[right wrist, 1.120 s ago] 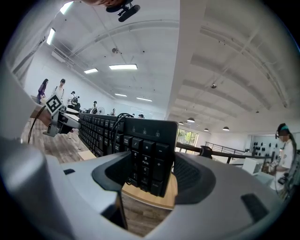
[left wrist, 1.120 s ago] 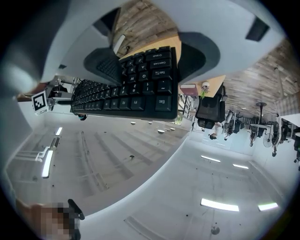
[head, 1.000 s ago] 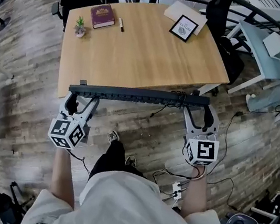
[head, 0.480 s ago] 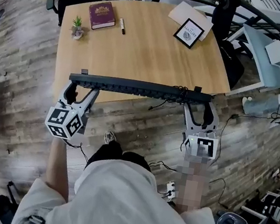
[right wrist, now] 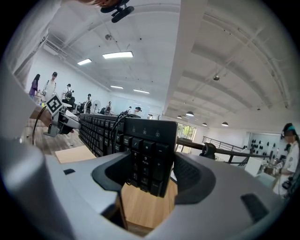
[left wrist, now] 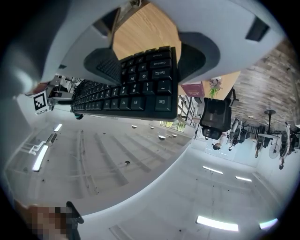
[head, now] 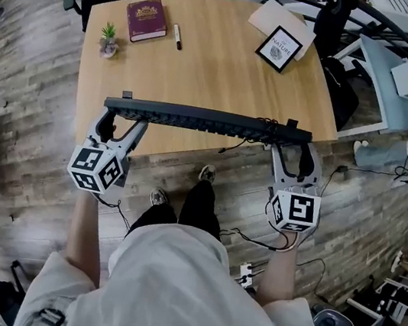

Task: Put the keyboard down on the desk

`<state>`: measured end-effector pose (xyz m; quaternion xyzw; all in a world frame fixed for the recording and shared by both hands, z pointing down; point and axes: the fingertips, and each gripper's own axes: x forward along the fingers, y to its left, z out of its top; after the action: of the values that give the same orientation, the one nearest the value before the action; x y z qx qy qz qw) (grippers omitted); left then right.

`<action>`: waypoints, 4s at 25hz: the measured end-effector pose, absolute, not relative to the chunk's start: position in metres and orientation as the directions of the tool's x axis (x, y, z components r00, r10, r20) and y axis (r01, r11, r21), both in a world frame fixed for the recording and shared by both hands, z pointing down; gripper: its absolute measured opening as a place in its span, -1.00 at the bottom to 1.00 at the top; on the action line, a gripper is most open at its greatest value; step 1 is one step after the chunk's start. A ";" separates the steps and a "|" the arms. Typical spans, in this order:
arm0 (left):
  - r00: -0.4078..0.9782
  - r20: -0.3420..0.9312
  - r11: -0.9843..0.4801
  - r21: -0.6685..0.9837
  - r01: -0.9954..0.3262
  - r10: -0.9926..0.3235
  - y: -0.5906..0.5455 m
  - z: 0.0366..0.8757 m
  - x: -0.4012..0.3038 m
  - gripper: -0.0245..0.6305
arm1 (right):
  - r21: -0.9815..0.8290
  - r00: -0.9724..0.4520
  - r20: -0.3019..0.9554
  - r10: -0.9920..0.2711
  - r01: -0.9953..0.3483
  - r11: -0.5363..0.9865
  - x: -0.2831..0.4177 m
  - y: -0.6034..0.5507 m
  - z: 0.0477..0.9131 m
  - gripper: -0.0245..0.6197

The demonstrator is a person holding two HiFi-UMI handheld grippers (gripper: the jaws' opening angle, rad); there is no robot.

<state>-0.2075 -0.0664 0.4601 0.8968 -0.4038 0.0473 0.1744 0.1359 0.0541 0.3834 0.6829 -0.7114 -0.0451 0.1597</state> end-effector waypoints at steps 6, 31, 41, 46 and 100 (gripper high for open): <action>0.633 0.253 -0.576 0.269 -0.772 -0.731 -0.102 0.469 -0.176 0.20 | 0.257 -0.064 0.178 -0.982 -0.960 0.109 0.174 0.002 0.398 -0.05; 0.413 0.351 -0.338 0.257 -0.905 -0.840 -0.166 0.485 -0.108 0.20 | 0.142 -0.341 0.237 -0.910 -0.914 0.380 0.261 -0.157 0.436 -0.06; 0.427 0.393 -0.324 0.302 -0.897 -0.814 -0.193 0.521 -0.105 0.21 | 0.141 -0.332 0.297 -0.895 -0.912 0.385 0.262 -0.185 0.461 -0.07; 0.450 0.403 -0.333 0.329 -0.884 -0.797 -0.215 0.534 -0.104 0.21 | 0.152 -0.310 0.323 -0.894 -0.916 0.372 0.262 -0.201 0.465 -0.07; 0.465 0.700 -0.308 0.350 -0.885 -0.542 -0.258 0.691 -0.148 0.21 | -0.142 -0.297 0.684 -0.667 -0.950 0.277 0.224 -0.226 0.669 -0.09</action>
<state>-0.1480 -0.2579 0.6907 0.7740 -0.4609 0.2344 0.3654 0.2244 -0.2260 0.6686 0.5343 -0.7566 0.2756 0.2572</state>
